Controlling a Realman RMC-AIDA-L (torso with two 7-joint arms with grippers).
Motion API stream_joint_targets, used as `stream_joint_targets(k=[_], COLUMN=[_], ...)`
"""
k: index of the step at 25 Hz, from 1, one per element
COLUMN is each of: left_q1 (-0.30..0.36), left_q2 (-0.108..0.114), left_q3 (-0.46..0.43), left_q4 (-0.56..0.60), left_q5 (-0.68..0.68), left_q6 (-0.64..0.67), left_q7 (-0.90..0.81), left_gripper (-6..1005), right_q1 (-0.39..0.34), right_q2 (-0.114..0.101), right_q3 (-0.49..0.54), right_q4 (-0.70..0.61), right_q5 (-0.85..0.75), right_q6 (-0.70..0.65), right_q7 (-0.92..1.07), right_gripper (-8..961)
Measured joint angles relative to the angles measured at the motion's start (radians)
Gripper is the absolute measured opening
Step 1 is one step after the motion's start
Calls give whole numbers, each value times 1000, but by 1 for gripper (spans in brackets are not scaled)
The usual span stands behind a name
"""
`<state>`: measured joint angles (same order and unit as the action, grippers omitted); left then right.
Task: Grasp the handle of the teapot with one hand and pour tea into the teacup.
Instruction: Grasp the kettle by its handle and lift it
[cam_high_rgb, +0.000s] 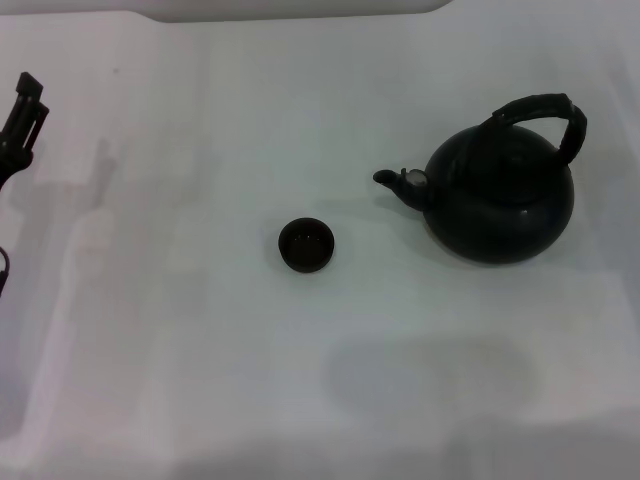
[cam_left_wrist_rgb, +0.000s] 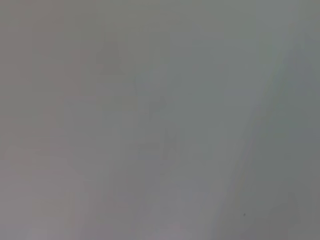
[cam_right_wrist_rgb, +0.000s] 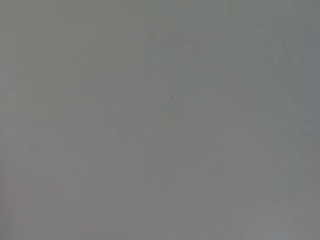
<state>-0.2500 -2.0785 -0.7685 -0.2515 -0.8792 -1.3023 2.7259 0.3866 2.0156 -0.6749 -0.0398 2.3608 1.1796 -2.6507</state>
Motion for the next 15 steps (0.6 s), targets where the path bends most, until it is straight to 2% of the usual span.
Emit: stream_joint_targets(k=[15], left_q1=[0], left_q2=[0], left_q3=[0], left_q4=[2], left_q5=[-22], left_q6=[0], left_q7=[0], left_gripper=[849], right_q1=[3], right_q2=[0], right_q3=[0], right_q4=[0], right_q5=[2], right_q6=[0], right_q7=[0], right_gripper=[737])
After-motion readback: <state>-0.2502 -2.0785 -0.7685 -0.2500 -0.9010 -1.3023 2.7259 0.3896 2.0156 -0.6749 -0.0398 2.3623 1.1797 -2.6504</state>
